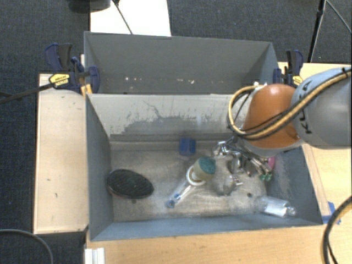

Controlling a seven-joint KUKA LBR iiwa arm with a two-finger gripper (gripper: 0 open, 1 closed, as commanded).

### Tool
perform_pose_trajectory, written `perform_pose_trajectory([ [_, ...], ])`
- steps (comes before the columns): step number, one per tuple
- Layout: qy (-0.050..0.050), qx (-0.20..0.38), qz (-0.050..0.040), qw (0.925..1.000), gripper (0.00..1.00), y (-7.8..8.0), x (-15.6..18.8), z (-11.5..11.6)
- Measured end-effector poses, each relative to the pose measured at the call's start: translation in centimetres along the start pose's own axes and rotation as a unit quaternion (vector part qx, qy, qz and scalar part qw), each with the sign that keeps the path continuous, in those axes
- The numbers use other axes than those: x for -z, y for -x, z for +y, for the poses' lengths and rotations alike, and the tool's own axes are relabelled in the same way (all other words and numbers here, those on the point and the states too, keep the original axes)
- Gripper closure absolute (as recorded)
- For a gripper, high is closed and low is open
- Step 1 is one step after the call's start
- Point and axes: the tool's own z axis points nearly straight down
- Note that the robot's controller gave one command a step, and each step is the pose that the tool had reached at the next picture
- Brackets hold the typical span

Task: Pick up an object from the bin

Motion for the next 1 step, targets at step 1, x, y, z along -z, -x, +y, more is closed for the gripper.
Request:
perform_pose_trajectory([
  [1, 0.000, -0.070, 0.0041, 0.9975, 0.00, 5.60, -0.05, 11.86],
])
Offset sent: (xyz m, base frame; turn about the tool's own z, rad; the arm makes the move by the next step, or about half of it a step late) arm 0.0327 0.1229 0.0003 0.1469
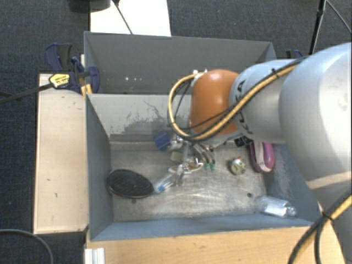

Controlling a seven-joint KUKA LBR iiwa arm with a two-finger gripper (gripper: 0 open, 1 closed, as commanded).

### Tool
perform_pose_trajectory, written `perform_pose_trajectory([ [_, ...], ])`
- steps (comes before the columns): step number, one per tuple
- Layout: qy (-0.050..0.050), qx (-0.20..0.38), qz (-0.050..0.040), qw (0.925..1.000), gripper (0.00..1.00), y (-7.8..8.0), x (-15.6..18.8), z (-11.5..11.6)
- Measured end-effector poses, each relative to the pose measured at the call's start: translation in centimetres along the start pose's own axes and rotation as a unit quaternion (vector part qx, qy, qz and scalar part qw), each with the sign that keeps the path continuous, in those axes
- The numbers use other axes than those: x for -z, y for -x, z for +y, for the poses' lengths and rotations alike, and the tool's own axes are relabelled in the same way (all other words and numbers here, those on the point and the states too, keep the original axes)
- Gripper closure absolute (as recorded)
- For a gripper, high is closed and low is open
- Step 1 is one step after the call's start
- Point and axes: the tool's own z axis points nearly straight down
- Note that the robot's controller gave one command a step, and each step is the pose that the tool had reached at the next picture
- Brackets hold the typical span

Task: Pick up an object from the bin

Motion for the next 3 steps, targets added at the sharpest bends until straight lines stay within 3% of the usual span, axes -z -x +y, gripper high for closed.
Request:
perform_pose_trajectory([
  [1, -0.001, -0.001, -0.0021, 1.0000, 1.00, 0.1, 0.1, -0.4],
  [2, 0.000, -0.006, -0.0084, 0.9999, 1.00, 0.7, 11.9, 1.3],
  [3, -0.002, 0.273, -0.0066, 0.9620, 1.00, -1.7, 19.3, 0.0],
])
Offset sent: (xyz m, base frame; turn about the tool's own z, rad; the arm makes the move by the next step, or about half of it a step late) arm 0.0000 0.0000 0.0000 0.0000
